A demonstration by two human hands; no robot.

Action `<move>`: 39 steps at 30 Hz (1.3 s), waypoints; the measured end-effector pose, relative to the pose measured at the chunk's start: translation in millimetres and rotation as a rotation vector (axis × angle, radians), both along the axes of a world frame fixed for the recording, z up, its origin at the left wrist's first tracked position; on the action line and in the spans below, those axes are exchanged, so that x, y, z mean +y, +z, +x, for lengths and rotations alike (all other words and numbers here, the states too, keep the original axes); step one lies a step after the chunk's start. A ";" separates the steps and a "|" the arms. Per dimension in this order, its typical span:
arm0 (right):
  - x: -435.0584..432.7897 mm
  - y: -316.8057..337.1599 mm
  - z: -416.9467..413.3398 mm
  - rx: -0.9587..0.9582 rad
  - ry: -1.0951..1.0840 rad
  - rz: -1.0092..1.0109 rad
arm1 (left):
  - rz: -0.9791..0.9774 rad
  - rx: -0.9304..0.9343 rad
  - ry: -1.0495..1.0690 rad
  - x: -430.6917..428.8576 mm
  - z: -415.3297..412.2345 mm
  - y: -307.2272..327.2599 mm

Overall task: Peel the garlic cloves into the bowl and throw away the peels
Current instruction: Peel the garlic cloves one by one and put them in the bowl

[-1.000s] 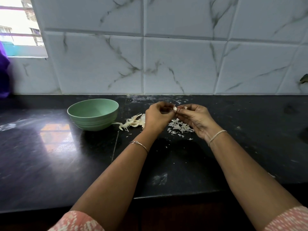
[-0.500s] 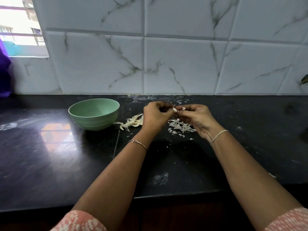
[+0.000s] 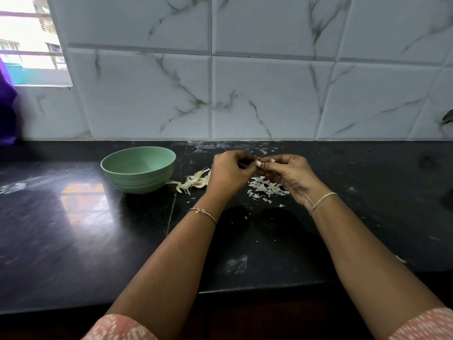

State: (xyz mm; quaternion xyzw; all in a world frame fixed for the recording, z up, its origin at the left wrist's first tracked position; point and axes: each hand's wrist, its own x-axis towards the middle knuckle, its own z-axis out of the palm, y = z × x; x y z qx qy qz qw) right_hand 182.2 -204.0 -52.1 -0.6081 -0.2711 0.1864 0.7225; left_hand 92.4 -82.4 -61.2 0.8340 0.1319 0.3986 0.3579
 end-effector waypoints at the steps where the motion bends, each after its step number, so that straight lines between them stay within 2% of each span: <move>1: -0.3 0.3 0.3 0.002 -0.010 -0.007 | 0.099 0.016 0.014 0.2 -0.6 -0.7; 3: -0.6 0.5 1.3 0.007 -0.024 -0.020 | 0.266 0.036 0.048 0.3 -2.1 -2.8; 10: 1.2 -3.1 3.1 -0.032 -0.054 -0.081 | 0.523 0.074 0.098 -2.6 -6.2 -1.2; 18: 1.4 -2.9 0.5 -0.010 -0.030 -0.081 | 0.691 0.101 0.169 -2.3 -4.2 -2.9; 26: -3.9 3.6 -2.0 0.011 0.064 -0.094 | 0.444 0.220 0.276 4.9 -3.0 -4.7; 31: -7.2 8.1 -0.6 0.100 0.120 -0.013 | 0.330 0.323 0.202 5.1 -0.2 -8.0; 35: -9.2 9.3 0.9 0.161 0.145 0.037 | 0.157 0.195 0.109 8.5 4.0 -6.5; 39: -9.3 9.8 2.3 0.204 0.152 0.067 | -0.150 0.022 -0.047 6.6 5.0 -2.9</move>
